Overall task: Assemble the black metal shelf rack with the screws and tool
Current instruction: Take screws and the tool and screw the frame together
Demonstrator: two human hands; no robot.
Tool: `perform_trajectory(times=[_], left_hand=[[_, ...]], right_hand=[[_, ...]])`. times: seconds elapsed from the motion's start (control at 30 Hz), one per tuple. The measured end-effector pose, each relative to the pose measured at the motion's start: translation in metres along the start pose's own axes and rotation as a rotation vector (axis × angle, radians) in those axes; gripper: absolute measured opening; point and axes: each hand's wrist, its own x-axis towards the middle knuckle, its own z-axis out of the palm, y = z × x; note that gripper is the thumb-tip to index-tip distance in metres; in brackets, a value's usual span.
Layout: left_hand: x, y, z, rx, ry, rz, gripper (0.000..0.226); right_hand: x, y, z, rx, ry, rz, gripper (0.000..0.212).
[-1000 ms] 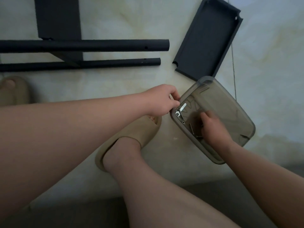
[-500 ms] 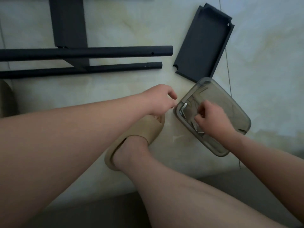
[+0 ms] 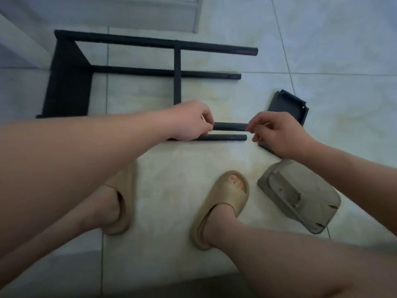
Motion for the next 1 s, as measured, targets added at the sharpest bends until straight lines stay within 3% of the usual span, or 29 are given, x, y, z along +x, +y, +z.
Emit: perform_trajectory(times=[0.23, 0.37, 0.53, 0.6, 0.73, 0.8, 0.93, 1.0], left_hand=[[-0.011, -0.065, -0.094, 0.278, 0.014, -0.06, 0.013], [0.009, -0.097, -0.102, 0.263, 0.058, -0.097, 0.011], [0.049, -0.122, -0.079, 0.143, 0.087, -0.137, 0.024], [0.062, -0.129, -0.07, 0.031, 0.047, -0.179, 0.031], [0.078, -0.14, -0.06, -0.21, -0.192, -0.253, 0.037], [0.081, -0.148, -0.061, -0.157, -0.272, -0.206, 0.035], [0.078, -0.154, -0.051, -0.047, -0.34, -0.137, 0.067], [0.078, -0.152, -0.042, -0.018, -0.331, -0.104, 0.07]], right_hand=[[0.051, -0.075, 0.042, 0.101, -0.154, -0.031, 0.022], [0.072, -0.081, 0.078, 0.054, -0.24, -0.041, 0.023], [0.084, -0.069, 0.114, 0.104, -0.152, -0.061, 0.018], [0.084, -0.061, 0.125, 0.161, -0.119, -0.082, 0.015], [0.085, -0.042, 0.139, 0.306, -0.051, -0.11, 0.014], [0.084, -0.034, 0.144, 0.342, -0.029, -0.128, 0.016], [0.079, -0.022, 0.152, 0.434, 0.003, -0.141, 0.016], [0.077, -0.019, 0.157, 0.486, 0.004, -0.131, 0.015]])
